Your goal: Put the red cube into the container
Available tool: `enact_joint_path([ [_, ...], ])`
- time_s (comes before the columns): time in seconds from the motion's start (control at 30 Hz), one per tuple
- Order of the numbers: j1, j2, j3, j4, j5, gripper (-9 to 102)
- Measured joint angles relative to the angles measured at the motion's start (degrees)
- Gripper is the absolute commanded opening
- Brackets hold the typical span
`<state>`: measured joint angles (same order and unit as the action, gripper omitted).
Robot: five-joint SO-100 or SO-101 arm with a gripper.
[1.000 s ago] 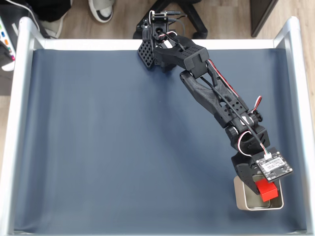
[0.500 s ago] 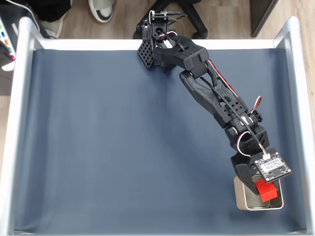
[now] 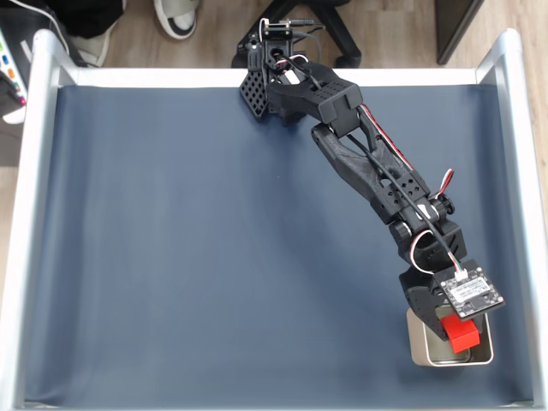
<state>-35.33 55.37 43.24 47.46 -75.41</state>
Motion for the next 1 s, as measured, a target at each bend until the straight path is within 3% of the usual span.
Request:
enact_joint_path([
  [1.0, 0.4, 0.0, 0.0, 1.5, -4.7, 20],
])
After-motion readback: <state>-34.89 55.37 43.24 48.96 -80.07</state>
